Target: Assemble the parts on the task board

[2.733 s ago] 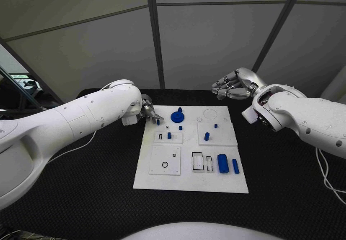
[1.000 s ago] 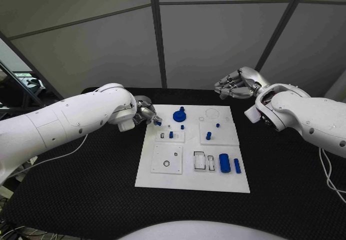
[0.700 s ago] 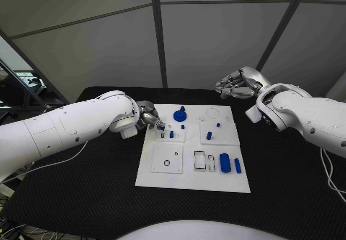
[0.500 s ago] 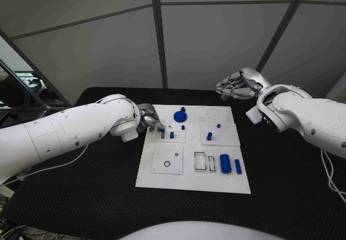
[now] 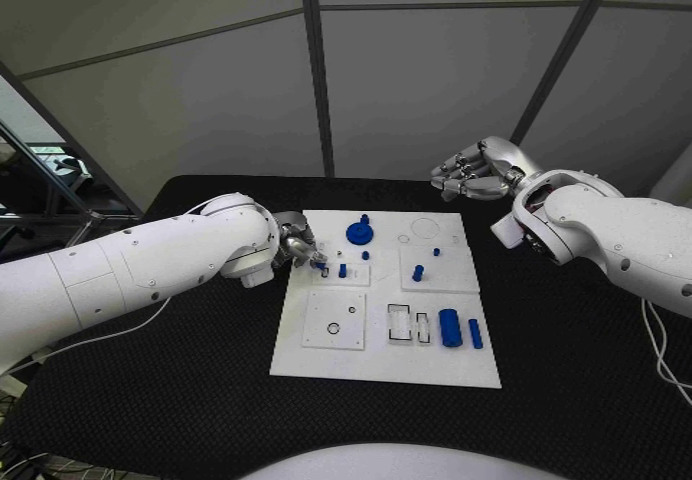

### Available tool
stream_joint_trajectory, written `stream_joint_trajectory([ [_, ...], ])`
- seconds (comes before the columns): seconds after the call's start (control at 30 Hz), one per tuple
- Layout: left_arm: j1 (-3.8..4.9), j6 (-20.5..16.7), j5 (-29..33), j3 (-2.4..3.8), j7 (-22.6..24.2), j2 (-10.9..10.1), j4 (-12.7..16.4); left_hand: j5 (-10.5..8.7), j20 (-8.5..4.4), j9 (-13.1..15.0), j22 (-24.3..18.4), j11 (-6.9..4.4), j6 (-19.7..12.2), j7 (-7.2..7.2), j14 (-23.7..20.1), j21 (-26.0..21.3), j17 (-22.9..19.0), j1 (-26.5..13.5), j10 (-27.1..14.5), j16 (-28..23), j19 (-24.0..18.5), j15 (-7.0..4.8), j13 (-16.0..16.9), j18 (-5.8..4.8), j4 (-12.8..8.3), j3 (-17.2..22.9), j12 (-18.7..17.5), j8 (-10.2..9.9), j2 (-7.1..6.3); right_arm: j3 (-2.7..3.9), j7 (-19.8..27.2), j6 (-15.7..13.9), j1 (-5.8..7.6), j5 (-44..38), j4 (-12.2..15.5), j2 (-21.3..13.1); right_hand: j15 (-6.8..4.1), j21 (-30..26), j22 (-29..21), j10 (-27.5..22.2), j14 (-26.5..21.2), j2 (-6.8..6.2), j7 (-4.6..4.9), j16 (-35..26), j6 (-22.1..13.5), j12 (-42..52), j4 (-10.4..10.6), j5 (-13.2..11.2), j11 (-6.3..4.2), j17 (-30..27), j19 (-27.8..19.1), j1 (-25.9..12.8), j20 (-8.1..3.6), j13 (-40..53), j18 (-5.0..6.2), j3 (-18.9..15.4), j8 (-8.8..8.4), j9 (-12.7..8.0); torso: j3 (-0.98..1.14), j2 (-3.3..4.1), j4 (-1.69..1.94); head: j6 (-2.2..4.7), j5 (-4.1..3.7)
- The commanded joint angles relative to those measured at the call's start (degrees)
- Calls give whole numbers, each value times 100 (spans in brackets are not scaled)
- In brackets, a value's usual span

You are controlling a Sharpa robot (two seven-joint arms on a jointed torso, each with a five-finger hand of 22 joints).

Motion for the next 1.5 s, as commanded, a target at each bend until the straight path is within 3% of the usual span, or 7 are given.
stream_joint_trajectory([
  [0.03,-9,61,-201,1,-56,27,12,42,-14,14,227,-123,3,-47,525,39,1235,-64,171,24,93,-29,5,-51,-724,761,27,46,18,3,5,43,11,-7,11,2,12,-37,-6,-50,-45,-2,-16,-15,-37,-13,3,20,5,-8,7,3,52,2,14,-31,-20,3,-1,0,2,4,10],
  [0.37,-40,128,-242,1,-65,46,37,54,-17,20,236,-125,5,-50,529,47,1247,-87,182,32,97,-32,7,-53,-744,789,33,59,12,3,0,46,11,-7,16,-4,12,-37,-6,-50,-45,-2,-16,-15,-37,-13,3,20,5,-8,7,3,52,2,14,-31,-20,3,6,-6,2,-16,-4],
  [1.5,-84,362,-381,1,-99,-1,147,69,-22,34,252,-132,9,-56,533,59,1259,-131,219,39,105,-37,51,-57,-787,839,72,86,-3,3,-18,72,11,-7,16,-5,12,-46,-12,-53,-47,0,-16,-15,-40,-12,3,40,6,-11,12,3,53,2,15,-33,-18,3,2,-2,5,-43,2],
])
